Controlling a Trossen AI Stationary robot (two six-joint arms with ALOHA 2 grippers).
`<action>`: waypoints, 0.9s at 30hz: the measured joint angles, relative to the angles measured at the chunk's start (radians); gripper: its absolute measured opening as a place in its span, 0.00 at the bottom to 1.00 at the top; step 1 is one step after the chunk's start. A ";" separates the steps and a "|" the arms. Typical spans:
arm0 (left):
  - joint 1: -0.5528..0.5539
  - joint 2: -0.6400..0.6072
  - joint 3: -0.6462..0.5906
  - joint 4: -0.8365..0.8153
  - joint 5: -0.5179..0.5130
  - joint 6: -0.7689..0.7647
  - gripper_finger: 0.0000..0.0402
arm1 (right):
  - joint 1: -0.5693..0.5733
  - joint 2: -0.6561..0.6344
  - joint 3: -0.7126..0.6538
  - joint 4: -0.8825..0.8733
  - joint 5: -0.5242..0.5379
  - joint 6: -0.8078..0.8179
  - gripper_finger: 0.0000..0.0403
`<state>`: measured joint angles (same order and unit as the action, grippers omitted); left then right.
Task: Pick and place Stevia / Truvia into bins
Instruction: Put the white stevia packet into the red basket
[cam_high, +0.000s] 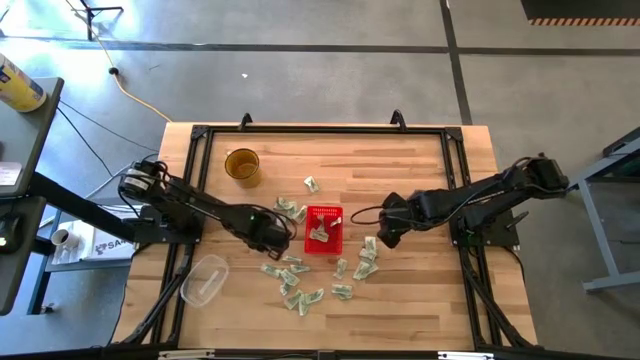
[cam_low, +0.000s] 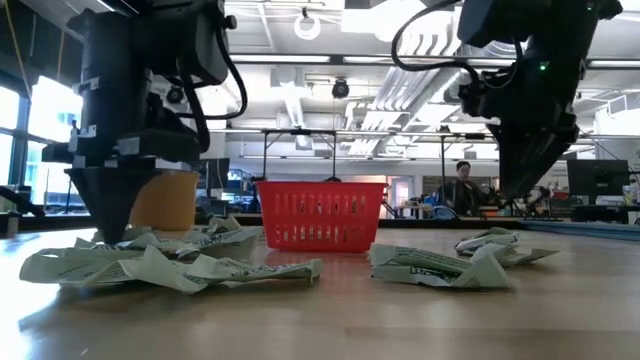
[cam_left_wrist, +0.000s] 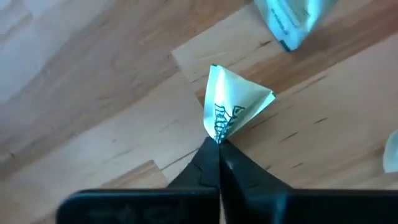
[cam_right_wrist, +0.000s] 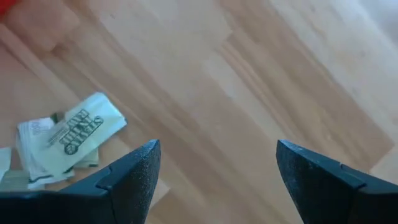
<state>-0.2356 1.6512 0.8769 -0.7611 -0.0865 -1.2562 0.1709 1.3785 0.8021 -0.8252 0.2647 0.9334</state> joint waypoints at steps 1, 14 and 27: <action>0.000 0.003 0.014 -0.006 -0.008 0.035 0.05 | 0.007 0.000 0.000 -0.008 -0.006 0.012 0.77; 0.001 0.007 0.318 0.024 -0.270 0.440 0.05 | 0.126 0.000 0.000 -0.063 -0.039 0.184 0.77; 0.142 0.073 0.338 0.316 0.018 0.564 0.05 | 0.266 0.001 0.001 -0.071 -0.012 0.360 0.77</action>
<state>-0.0937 1.7245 1.2152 -0.4450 -0.0681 -0.6926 0.4372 1.3792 0.8027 -0.8959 0.2527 1.2934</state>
